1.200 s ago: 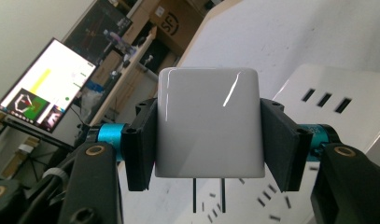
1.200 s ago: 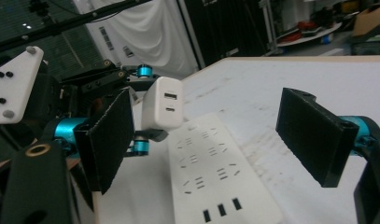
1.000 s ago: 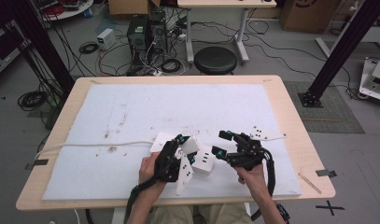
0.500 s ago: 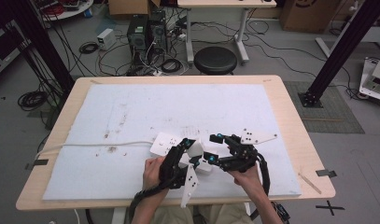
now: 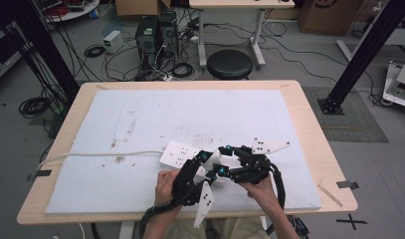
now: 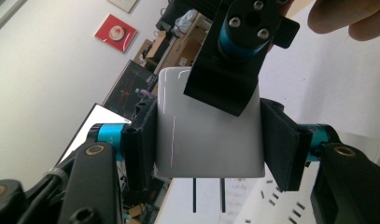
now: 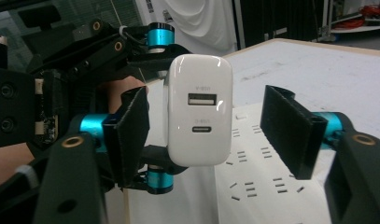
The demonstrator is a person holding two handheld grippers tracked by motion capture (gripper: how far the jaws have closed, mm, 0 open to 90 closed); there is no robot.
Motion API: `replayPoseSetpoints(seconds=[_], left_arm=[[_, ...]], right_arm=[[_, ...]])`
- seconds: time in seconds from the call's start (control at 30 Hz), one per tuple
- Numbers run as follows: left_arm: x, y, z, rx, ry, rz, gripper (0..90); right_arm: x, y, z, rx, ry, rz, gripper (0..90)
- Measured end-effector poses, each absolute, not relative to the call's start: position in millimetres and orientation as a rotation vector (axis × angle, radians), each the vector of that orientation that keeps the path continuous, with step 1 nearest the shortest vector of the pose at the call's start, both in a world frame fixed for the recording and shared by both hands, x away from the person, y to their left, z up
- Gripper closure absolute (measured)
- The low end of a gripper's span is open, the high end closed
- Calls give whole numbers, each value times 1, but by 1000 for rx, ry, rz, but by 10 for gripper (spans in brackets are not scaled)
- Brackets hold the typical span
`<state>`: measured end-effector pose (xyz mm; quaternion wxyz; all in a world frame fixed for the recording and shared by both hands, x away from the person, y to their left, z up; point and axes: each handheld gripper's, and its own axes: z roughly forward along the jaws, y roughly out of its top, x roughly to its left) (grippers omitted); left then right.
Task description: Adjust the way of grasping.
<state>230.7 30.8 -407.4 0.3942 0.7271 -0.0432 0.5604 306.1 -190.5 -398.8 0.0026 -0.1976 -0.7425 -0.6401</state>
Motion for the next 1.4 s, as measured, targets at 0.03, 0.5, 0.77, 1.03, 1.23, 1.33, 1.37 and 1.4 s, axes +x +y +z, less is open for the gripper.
replayPoseSetpoints(seconds=[0.03, 0.5, 0.77, 1.03, 1.23, 1.33, 1.37, 1.4], left_arm=[[231, 31, -407, 1844, -109, 1422, 424], [228, 29, -407, 1833, -145, 1437, 424], [229, 27, -407, 1831, -155, 1434, 424], [229, 25, -408, 1838, -180, 1446, 424], [229, 25, -409, 1841, -186, 1447, 424], [228, 25, -409, 1838, -185, 1450, 424], [229, 25, -409, 1836, -189, 1453, 424], [228, 25, -409, 1835, -189, 1452, 424]], right_arm=[[306, -191, -399, -610, -2324, -2012, 363], [308, -190, -399, -581, -2293, -1993, 453], [307, -190, -399, -566, -2291, -1984, 498], [307, -189, -400, -532, -2300, -1980, 564], [308, -189, -400, -537, -2302, -1975, 590], [308, -189, -400, -536, -2302, -1975, 596], [308, -189, -400, -535, -2302, -1976, 596], [308, -189, -400, -535, -2302, -1976, 596]])
